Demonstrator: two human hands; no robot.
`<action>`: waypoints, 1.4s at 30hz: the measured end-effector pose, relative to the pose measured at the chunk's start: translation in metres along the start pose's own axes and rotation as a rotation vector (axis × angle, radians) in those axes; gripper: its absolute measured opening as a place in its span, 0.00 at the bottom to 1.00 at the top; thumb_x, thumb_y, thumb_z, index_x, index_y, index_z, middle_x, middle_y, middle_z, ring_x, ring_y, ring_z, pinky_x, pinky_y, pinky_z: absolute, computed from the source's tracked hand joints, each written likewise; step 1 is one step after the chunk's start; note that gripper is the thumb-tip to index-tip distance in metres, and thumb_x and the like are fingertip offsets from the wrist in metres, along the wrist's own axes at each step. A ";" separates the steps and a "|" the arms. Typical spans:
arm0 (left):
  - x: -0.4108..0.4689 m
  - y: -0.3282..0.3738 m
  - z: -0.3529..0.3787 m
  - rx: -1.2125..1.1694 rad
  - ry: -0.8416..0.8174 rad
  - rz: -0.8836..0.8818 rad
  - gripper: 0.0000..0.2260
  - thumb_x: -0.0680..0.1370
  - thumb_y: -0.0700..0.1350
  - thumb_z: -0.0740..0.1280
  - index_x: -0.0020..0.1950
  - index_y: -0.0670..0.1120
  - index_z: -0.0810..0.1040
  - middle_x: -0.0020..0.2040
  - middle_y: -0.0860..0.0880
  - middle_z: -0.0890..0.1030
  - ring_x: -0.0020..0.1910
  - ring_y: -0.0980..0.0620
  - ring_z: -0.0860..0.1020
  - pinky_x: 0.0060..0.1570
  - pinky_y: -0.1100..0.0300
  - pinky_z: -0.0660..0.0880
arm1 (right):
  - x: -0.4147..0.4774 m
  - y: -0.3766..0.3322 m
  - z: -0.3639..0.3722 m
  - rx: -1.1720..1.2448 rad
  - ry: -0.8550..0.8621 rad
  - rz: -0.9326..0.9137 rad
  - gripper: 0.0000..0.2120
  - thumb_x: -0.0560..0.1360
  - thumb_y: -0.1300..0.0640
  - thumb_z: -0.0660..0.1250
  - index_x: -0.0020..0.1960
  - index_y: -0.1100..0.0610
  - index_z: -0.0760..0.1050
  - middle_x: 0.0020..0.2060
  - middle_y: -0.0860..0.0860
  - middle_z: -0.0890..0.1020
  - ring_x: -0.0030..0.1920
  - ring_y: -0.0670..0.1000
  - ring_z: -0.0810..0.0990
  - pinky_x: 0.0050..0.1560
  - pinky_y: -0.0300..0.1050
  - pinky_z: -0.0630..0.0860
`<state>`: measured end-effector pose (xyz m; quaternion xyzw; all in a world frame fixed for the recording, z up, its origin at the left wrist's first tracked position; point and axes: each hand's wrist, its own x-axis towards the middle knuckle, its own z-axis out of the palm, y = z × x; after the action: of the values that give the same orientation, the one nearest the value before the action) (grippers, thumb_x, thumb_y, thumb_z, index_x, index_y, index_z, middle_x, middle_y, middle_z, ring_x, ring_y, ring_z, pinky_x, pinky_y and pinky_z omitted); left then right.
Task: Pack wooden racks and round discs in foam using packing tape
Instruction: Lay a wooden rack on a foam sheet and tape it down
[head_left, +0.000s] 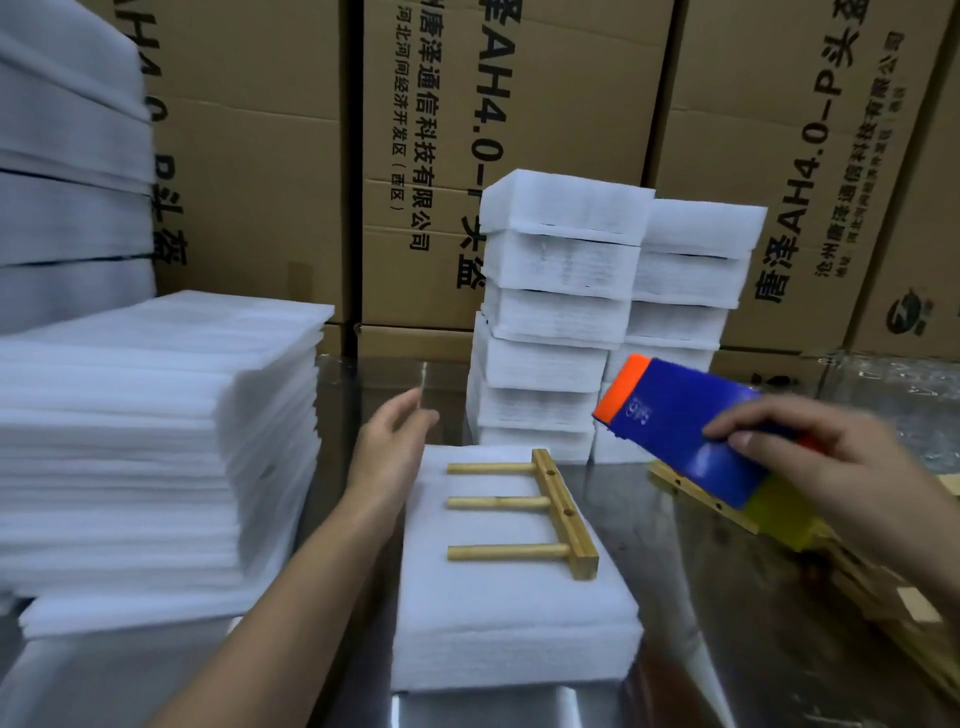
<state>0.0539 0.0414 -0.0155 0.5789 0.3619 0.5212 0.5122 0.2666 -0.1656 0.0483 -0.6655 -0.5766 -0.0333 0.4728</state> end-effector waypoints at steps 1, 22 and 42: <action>-0.001 0.004 0.000 -0.056 -0.052 0.053 0.13 0.78 0.45 0.63 0.62 0.53 0.76 0.57 0.58 0.76 0.51 0.66 0.73 0.47 0.70 0.68 | 0.003 -0.010 -0.002 0.102 0.004 -0.027 0.18 0.74 0.68 0.64 0.38 0.47 0.83 0.40 0.43 0.84 0.44 0.38 0.79 0.46 0.33 0.73; -0.021 0.035 -0.002 -0.875 -0.539 -0.522 0.10 0.71 0.38 0.64 0.48 0.34 0.78 0.40 0.38 0.83 0.33 0.46 0.83 0.30 0.58 0.80 | 0.028 -0.033 0.020 0.536 -0.421 -0.253 0.19 0.51 0.50 0.80 0.39 0.46 0.80 0.40 0.43 0.82 0.41 0.45 0.81 0.37 0.38 0.79; -0.020 0.043 -0.001 -0.047 -0.083 0.019 0.10 0.76 0.43 0.69 0.36 0.42 0.82 0.30 0.46 0.82 0.28 0.57 0.80 0.27 0.69 0.74 | 0.027 -0.026 0.014 -0.227 -0.169 -0.452 0.32 0.57 0.38 0.71 0.60 0.31 0.67 0.60 0.41 0.63 0.59 0.36 0.68 0.57 0.40 0.69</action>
<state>0.0440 0.0129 0.0215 0.5913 0.3224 0.5098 0.5353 0.2478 -0.1390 0.0717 -0.5690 -0.7405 -0.1469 0.3259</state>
